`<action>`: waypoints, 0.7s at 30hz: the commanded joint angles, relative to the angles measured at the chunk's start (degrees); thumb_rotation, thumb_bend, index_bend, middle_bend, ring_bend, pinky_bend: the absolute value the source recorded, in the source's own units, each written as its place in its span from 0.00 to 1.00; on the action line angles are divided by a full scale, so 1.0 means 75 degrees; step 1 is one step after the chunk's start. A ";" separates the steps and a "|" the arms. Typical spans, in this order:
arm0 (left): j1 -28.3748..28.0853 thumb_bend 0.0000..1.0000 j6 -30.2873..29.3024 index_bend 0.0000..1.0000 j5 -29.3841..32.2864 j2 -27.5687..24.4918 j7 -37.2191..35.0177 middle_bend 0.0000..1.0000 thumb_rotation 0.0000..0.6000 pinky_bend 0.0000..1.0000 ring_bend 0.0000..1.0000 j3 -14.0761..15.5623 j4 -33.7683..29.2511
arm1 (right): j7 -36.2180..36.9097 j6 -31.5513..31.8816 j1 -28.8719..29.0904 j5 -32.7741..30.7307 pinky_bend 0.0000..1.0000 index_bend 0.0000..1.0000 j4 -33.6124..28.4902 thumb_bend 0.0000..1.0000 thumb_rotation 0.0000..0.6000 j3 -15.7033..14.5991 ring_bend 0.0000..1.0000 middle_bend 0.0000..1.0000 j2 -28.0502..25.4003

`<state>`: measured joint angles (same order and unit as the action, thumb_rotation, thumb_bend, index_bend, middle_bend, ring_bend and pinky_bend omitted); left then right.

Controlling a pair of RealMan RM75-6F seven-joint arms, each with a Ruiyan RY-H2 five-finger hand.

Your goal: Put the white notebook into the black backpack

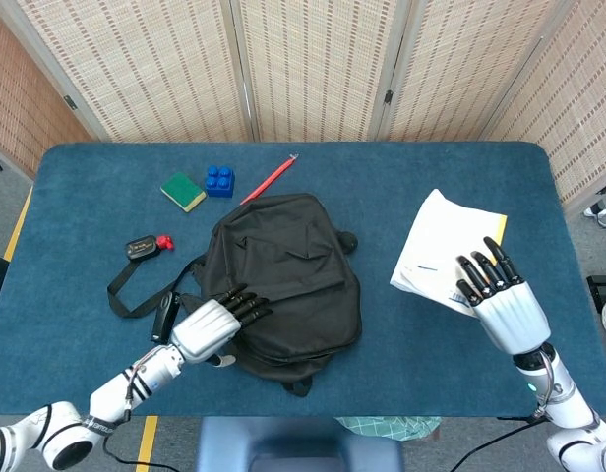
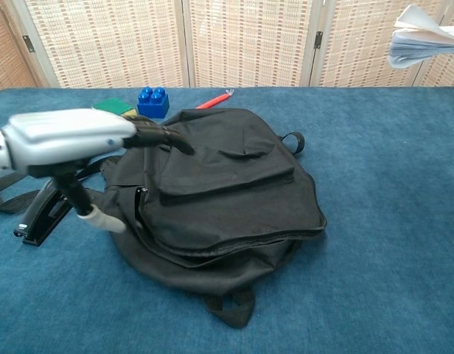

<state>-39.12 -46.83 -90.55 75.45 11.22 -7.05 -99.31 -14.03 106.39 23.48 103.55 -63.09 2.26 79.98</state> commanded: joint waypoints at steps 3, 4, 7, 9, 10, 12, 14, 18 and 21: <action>-0.0559 0.22 0.0626 0.16 0.0785 0.0792 0.0462 0.11 1.00 0.00 0.11 -0.0140 0.0469 | -0.0023 -0.0098 -0.0029 0.0060 0.22 0.77 -0.0013 0.44 1.00 0.0033 0.36 0.42 -0.0010; -0.0632 0.22 0.0680 0.16 0.0942 0.0949 0.0571 0.11 1.00 0.00 0.11 -0.0156 0.0593 | -0.0007 -0.0102 -0.0038 0.0072 0.22 0.77 -0.0010 0.44 1.00 0.0048 0.36 0.42 -0.0003; -0.0794 0.22 0.0818 0.17 0.1393 0.1306 0.0773 0.11 1.00 0.00 0.11 -0.0192 0.0913 | 0.0032 -0.0135 -0.0062 0.0076 0.22 0.77 0.0016 0.44 1.00 0.0086 0.36 0.42 0.0022; -0.0874 0.22 0.0865 0.18 0.1633 0.1495 0.0873 0.11 1.00 0.00 0.11 -0.0200 0.1139 | 0.0054 -0.0138 -0.0082 0.0088 0.22 0.77 0.0052 0.44 1.00 0.0100 0.36 0.42 0.0040; -0.0917 0.22 0.0889 0.18 0.1779 0.1580 0.0937 0.11 1.00 0.00 0.11 -0.0197 0.1260 | 0.0074 -0.0136 -0.0094 0.0100 0.22 0.77 0.0083 0.44 1.00 0.0109 0.36 0.42 0.0051; -0.0962 0.22 0.0918 0.19 0.1993 0.1665 0.0960 0.11 1.00 0.00 0.11 -0.0194 0.1373 | 0.0111 -0.0152 -0.0116 0.0098 0.22 0.77 0.0124 0.44 1.00 0.0119 0.36 0.42 0.0067; -0.1004 0.22 0.0977 0.20 0.2244 0.1724 0.0844 0.11 1.00 0.00 0.11 -0.0212 0.1440 | 0.0143 -0.0160 -0.0138 0.0093 0.22 0.77 0.0173 0.44 1.00 0.0139 0.36 0.42 0.0083; -0.1083 0.22 0.1147 0.24 0.2651 0.1805 0.0350 0.11 1.00 0.00 0.12 -0.0301 0.1547 | 0.0212 -0.0145 -0.0164 0.0100 0.22 0.77 0.0231 0.44 1.00 0.0186 0.36 0.42 0.0131; -0.1103 0.23 0.1135 0.28 0.2736 0.1846 -0.0008 0.11 1.00 0.00 0.13 -0.0349 0.1643 | 0.0228 -0.0153 -0.0179 0.0121 0.22 0.77 0.0271 0.44 1.00 0.0202 0.36 0.42 0.0155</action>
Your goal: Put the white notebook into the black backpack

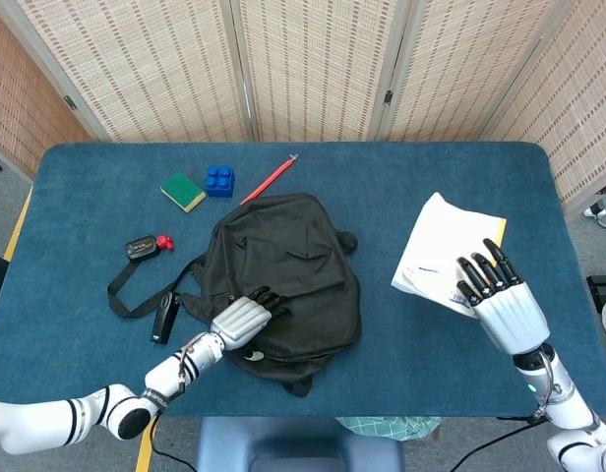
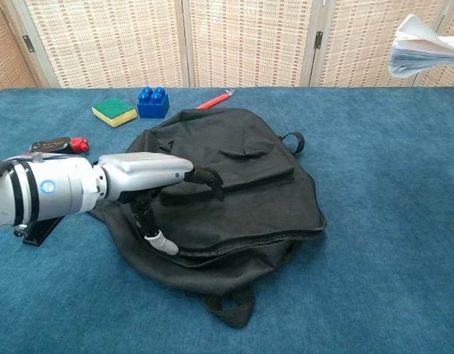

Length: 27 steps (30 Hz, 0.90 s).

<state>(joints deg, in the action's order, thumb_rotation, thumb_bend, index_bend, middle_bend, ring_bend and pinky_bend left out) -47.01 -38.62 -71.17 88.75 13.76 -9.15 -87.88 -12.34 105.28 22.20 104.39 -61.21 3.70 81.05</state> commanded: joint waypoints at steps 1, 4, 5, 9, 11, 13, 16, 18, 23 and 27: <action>-0.0043 0.24 -0.0010 0.30 0.0158 0.0090 -0.0462 0.12 1.00 0.00 0.14 -0.0082 0.0145 | 0.0009 -0.0014 -0.0018 0.0012 0.22 0.77 0.0022 0.44 1.00 0.0014 0.36 0.42 0.0016; -0.0026 0.29 -0.0147 0.36 0.0160 0.0143 -0.0685 0.15 1.00 0.00 0.16 -0.0100 0.0211 | 0.0023 -0.0002 -0.0038 0.0024 0.22 0.77 0.0038 0.44 1.00 0.0037 0.36 0.42 0.0028; -0.0025 0.30 -0.0185 0.36 0.0159 0.0160 -0.0730 0.15 1.00 0.00 0.16 -0.0101 0.0229 | 0.0033 0.0008 -0.0045 0.0030 0.22 0.77 0.0040 0.44 1.00 0.0042 0.36 0.42 0.0032; -0.0040 0.34 -0.0301 0.41 0.0178 0.0287 -0.0894 0.17 1.00 0.00 0.18 -0.0092 0.0345 | 0.0045 0.0002 -0.0066 0.0051 0.22 0.77 0.0057 0.44 1.00 0.0056 0.36 0.42 0.0044; -0.0039 0.36 -0.0382 0.43 0.0210 0.0388 -0.0997 0.19 1.00 0.00 0.19 -0.0109 0.0432 | 0.0049 0.0013 -0.0076 0.0075 0.22 0.77 0.0056 0.44 1.00 0.0061 0.36 0.42 0.0048; -0.0020 0.40 -0.0495 0.49 0.0233 0.0519 -0.1096 0.21 1.00 0.00 0.21 -0.0118 0.0555 | 0.0066 0.0048 -0.0086 0.0103 0.22 0.77 0.0058 0.44 1.00 0.0071 0.36 0.42 0.0053; 0.0022 0.45 -0.0673 0.56 0.0246 0.0715 -0.1195 0.26 1.00 0.00 0.25 -0.0106 0.0743 | 0.0096 0.0136 -0.0107 0.0142 0.22 0.77 0.0037 0.44 1.00 0.0099 0.37 0.42 0.0053; 0.0063 0.48 -0.0830 0.59 0.0241 0.0830 -0.1251 0.28 1.00 0.00 0.27 -0.0113 0.0858 | 0.0133 0.0237 -0.0134 0.0171 0.22 0.77 0.0002 0.44 1.00 0.0125 0.36 0.42 0.0040; 0.0183 0.54 -0.1199 0.67 0.0256 0.0911 -0.1643 0.33 1.00 0.02 0.31 -0.0305 0.0868 | 0.0255 0.0493 -0.0215 0.0301 0.22 0.77 -0.0161 0.44 1.00 0.0130 0.37 0.42 -0.0044; 0.0183 0.54 -0.1275 0.65 0.0384 0.0725 -0.2008 0.34 1.00 0.02 0.31 -0.0597 0.0710 | 0.0415 0.0841 -0.0280 0.0650 0.22 0.77 -0.0522 0.44 1.00 0.0039 0.36 0.42 -0.0133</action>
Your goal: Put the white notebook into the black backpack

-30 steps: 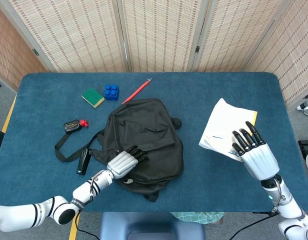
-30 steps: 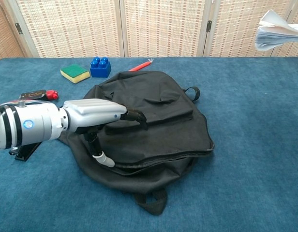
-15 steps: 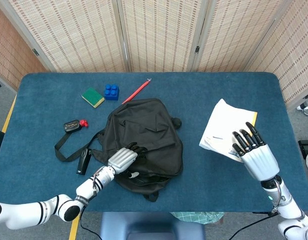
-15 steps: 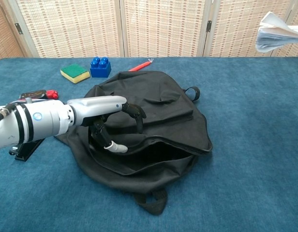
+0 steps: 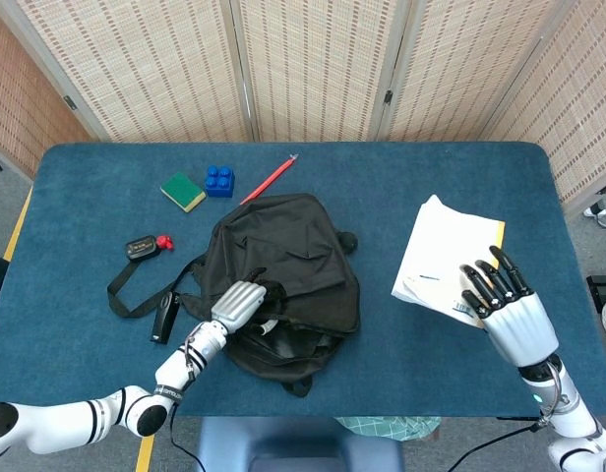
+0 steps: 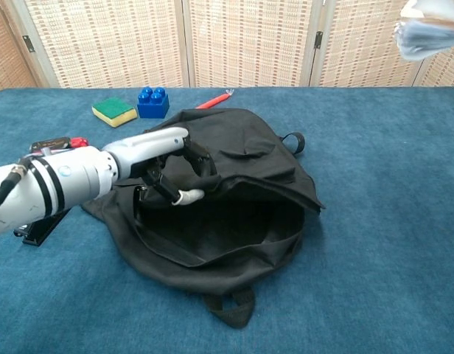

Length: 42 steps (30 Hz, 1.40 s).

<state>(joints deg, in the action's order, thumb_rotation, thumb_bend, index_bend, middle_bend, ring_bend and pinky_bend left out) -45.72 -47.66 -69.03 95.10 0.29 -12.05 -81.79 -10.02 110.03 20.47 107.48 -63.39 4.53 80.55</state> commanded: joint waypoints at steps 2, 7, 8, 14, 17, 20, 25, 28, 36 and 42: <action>-0.0028 0.54 -0.0064 0.63 0.0228 -0.0212 -0.0320 0.34 1.00 0.03 0.31 -0.0386 -0.0138 | 0.0203 0.0326 -0.0068 0.0445 0.22 0.77 -0.0450 0.44 1.00 -0.0157 0.36 0.42 -0.0096; -0.0219 0.54 0.0057 0.62 0.0939 -0.0377 -0.0470 0.34 1.00 0.03 0.31 -0.0963 -0.0088 | 0.0287 0.0480 -0.0090 0.1111 0.22 0.77 -0.0934 0.44 1.00 -0.0448 0.36 0.42 -0.0107; -0.0287 0.54 0.0100 0.62 0.1172 -0.0406 -0.0457 0.34 1.00 0.03 0.31 -0.1106 -0.0033 | 0.0334 0.0466 -0.0088 0.1256 0.22 0.77 -0.1037 0.44 1.00 -0.0529 0.36 0.42 -0.0097; -0.0655 0.54 0.0337 0.60 0.2381 -0.0577 -0.0118 0.34 1.00 0.03 0.31 -0.1572 0.0206 | 0.0664 0.0245 -0.0032 0.1877 0.23 0.77 -0.1337 0.45 1.00 -0.0924 0.37 0.42 0.0027; -0.0827 0.54 0.0383 0.59 0.2971 -0.0626 0.0136 0.34 1.00 0.03 0.31 -0.1664 0.0301 | 0.0818 -0.0018 0.0041 0.2098 0.24 0.77 -0.1378 0.45 1.00 -0.1104 0.37 0.42 0.0112; -0.0983 0.54 0.0471 0.59 0.3571 -0.0709 0.0341 0.34 1.00 0.02 0.30 -0.1720 0.0321 | 0.0968 -0.0378 0.0162 0.2165 0.25 0.77 -0.1371 0.45 1.00 -0.1197 0.37 0.42 0.0211; -0.1163 0.54 0.0402 0.58 0.4296 -0.0787 0.0572 0.34 1.00 0.02 0.30 -0.1763 0.0309 | 0.1372 -0.1046 0.0500 0.2070 0.25 0.77 -0.1200 0.45 1.00 -0.1180 0.38 0.42 0.0550; -0.1213 0.54 0.0412 0.58 0.4562 -0.0847 0.0576 0.34 1.00 0.02 0.30 -0.1785 0.0267 | 0.1671 -0.1516 0.0769 0.1947 0.25 0.77 -0.1035 0.45 1.00 -0.1131 0.38 0.42 0.0854; -0.1262 0.54 0.0458 0.58 0.4771 -0.0950 0.0444 0.34 1.00 0.02 0.30 -0.1756 0.0171 | 0.2006 -0.2632 0.1721 0.1645 0.25 0.77 0.0295 0.45 1.00 -0.0684 0.38 0.42 0.2047; -0.1251 0.54 0.0489 0.58 0.4711 -0.0975 0.0294 0.34 1.00 0.02 0.30 -0.1704 0.0151 | 0.2377 -0.2992 0.2358 0.1414 0.24 0.77 0.1540 0.45 1.00 -0.0442 0.38 0.42 0.2972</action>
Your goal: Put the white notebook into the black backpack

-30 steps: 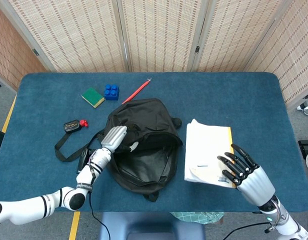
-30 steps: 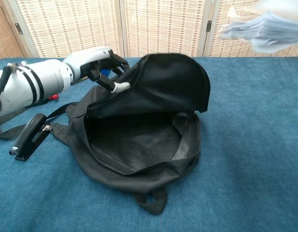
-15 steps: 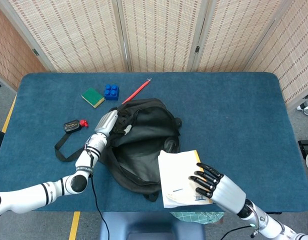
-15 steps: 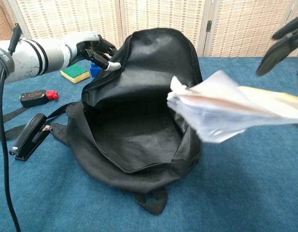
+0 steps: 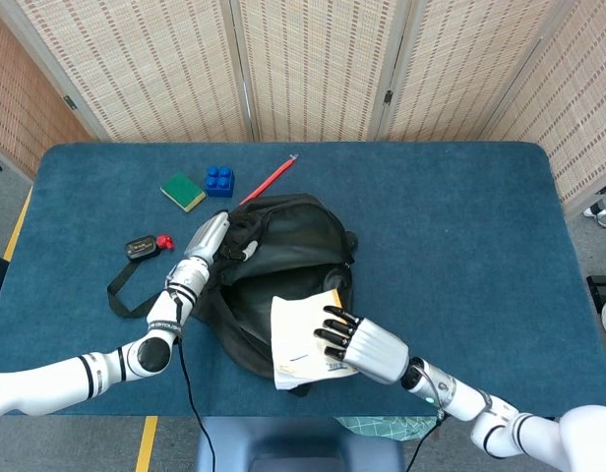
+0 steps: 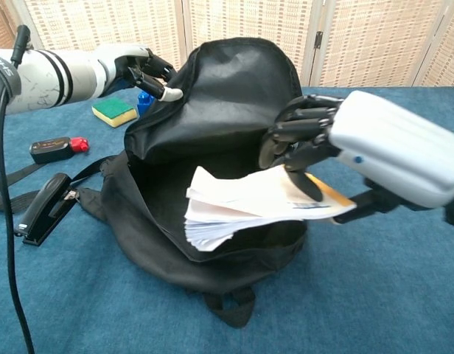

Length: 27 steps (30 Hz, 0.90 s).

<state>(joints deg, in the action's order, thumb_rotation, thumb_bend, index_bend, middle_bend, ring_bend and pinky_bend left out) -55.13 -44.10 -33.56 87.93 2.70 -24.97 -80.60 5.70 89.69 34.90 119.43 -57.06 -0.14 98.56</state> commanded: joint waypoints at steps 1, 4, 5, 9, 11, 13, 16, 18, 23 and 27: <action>0.0009 0.54 0.0013 0.58 -0.0033 -0.0035 -0.0060 0.34 1.00 0.02 0.30 0.0020 -0.0021 | 0.0291 -0.0341 0.0555 -0.0204 0.23 0.77 0.0965 0.45 1.00 0.0202 0.38 0.42 0.0752; 0.0038 0.54 0.0024 0.58 -0.0066 -0.0099 -0.0160 0.34 1.00 0.02 0.30 0.0013 -0.0081 | 0.0123 -0.0390 0.0846 -0.0183 0.20 0.77 0.1698 0.45 1.00 0.0221 0.38 0.42 0.1185; 0.0045 0.54 0.0026 0.58 -0.0077 -0.0120 -0.0180 0.34 1.00 0.02 0.30 0.0018 -0.0098 | 0.0133 -0.0411 0.0919 -0.0192 0.20 0.77 0.1875 0.45 1.00 0.0206 0.38 0.42 0.1304; 0.0078 0.54 0.0002 0.58 -0.0109 -0.0225 -0.0234 0.34 1.00 0.01 0.29 0.0042 -0.0206 | 0.0065 -0.0467 0.1211 -0.0268 0.19 0.77 0.2670 0.45 1.00 0.0182 0.38 0.43 0.1775; 0.0097 0.54 -0.0031 0.58 -0.0139 -0.0288 -0.0248 0.34 1.00 0.01 0.29 0.0058 -0.0284 | 0.0058 -0.0536 0.1331 -0.0355 0.19 0.77 0.3043 0.45 1.00 0.0163 0.38 0.43 0.1991; 0.0116 0.54 -0.0054 0.58 -0.0163 -0.0356 -0.0267 0.34 1.00 0.02 0.29 0.0066 -0.0365 | 0.0048 -0.0571 0.1430 -0.0462 0.19 0.77 0.3399 0.45 1.00 0.0162 0.39 0.43 0.2193; 0.0132 0.54 -0.0069 0.58 -0.0167 -0.0438 -0.0282 0.34 1.00 0.02 0.29 0.0085 -0.0450 | -0.0028 -0.0650 0.1512 -0.0616 0.18 0.77 0.3849 0.45 1.00 0.0149 0.39 0.43 0.2428; 0.0133 0.54 -0.0079 0.58 -0.0162 -0.0482 -0.0291 0.34 1.00 0.01 0.28 0.0095 -0.0487 | -0.0043 -0.0761 0.1566 -0.0735 0.18 0.77 0.4152 0.45 1.00 0.0117 0.40 0.43 0.2582; 0.0119 0.54 -0.0093 0.57 -0.0137 -0.0528 -0.0329 0.34 1.00 0.01 0.28 0.0117 -0.0518 | -0.0267 -0.1055 0.1689 -0.1032 0.19 0.77 0.4828 0.45 1.00 0.0076 0.41 0.43 0.2922; 0.0112 0.54 -0.0094 0.57 -0.0149 -0.0542 -0.0363 0.34 1.00 0.02 0.28 0.0144 -0.0528 | -0.0520 -0.1337 0.1820 -0.1262 0.19 0.77 0.5258 0.45 1.00 0.0073 0.43 0.43 0.3121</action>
<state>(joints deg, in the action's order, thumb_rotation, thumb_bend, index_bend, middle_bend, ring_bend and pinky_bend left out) -54.29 -44.80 -34.67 83.86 -0.02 -23.89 -84.56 2.59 80.52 48.02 110.71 -18.59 0.52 121.26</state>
